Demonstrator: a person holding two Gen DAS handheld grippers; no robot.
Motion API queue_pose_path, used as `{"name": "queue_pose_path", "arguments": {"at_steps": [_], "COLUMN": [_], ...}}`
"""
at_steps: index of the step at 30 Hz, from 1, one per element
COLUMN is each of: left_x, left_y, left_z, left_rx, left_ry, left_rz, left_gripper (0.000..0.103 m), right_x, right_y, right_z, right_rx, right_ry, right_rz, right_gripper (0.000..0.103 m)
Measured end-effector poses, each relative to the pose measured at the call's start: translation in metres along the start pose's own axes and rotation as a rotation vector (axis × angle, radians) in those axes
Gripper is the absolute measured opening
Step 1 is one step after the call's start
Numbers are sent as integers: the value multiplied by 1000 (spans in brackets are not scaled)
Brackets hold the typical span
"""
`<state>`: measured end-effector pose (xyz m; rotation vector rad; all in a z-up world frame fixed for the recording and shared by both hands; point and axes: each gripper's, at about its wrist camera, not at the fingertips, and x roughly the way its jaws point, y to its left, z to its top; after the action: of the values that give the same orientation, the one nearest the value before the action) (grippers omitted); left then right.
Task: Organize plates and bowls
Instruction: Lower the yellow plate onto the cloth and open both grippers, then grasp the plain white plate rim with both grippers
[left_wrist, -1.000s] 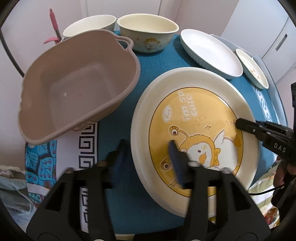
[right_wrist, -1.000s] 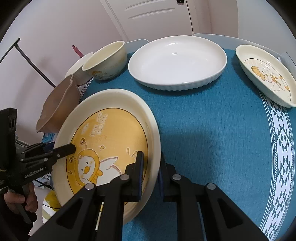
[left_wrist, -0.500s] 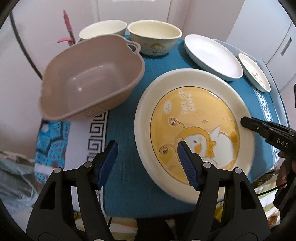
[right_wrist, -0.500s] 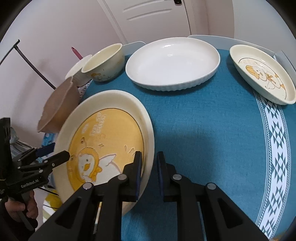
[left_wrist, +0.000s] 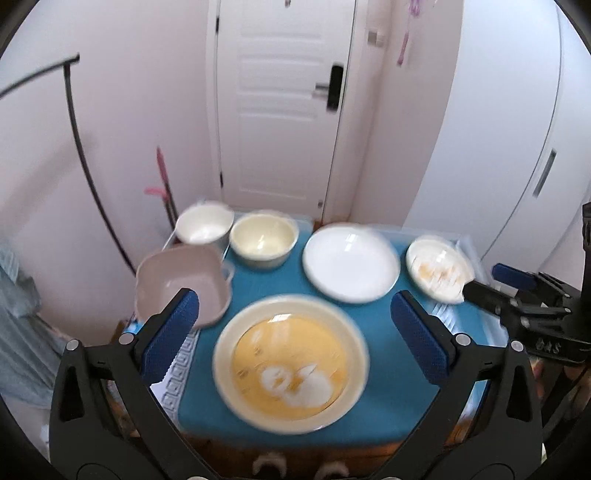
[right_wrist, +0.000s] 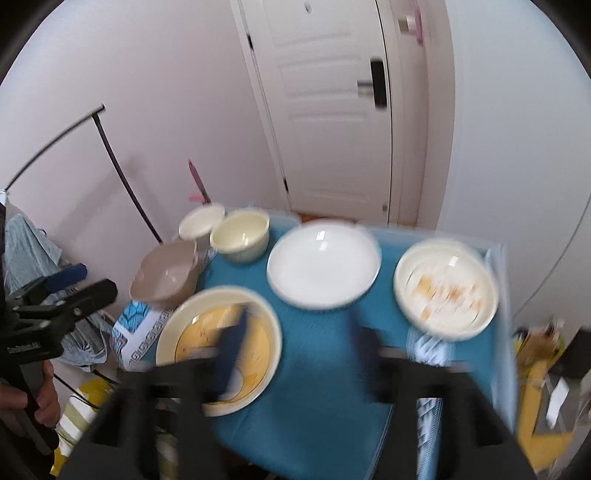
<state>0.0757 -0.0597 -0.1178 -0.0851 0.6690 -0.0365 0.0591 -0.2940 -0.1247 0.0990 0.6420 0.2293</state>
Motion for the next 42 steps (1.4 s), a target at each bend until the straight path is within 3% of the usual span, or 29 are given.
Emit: {"name": "queue_pose_path", "arguments": {"at_steps": [1, 5, 9, 13, 17, 24, 27, 31, 34, 40, 42], "left_x": [2, 15, 43, 79, 128, 222, 258, 292, 308, 323, 326], "left_y": [-6, -33, -49, -52, -44, -21, -14, -8, -6, -11, -14], "left_z": [4, 13, 22, 33, 34, 20, 11, 0, -7, -12, -13], "left_rx": [-7, -62, -107, -144, -206, -317, -333, -345, -352, -345, -330], "left_ry": [-2, 10, 62, 108, 206, 386, 455, 539, 584, 624, 630], "left_rz": [2, 18, 24, 61, 56, 38, 26, 15, 3, -4, 1], "left_gripper": [103, 103, 103, 103, 103, 103, 95, 75, 66, 64, 52], "right_x": [-5, -9, 3, 38, 80, 177, 216, 258, 281, 297, 299], "right_y": [-6, -32, -58, -83, -103, -123, -121, -120, -119, -123, -123], "right_z": [5, 28, 49, 73, 89, 92, 84, 75, 67, 61, 60], "right_rx": [-12, -79, -98, -105, -82, -61, -88, -80, -87, -86, -93], "right_ry": [-19, -45, -40, 89, 153, 364, 441, 539, 595, 631, 633], "right_rz": [0, 20, 48, 32, 16, 103, 153, 221, 244, 278, 281], "right_gripper": [91, 102, 103, 103, 103, 103, 96, 71, 56, 37, 35]}}
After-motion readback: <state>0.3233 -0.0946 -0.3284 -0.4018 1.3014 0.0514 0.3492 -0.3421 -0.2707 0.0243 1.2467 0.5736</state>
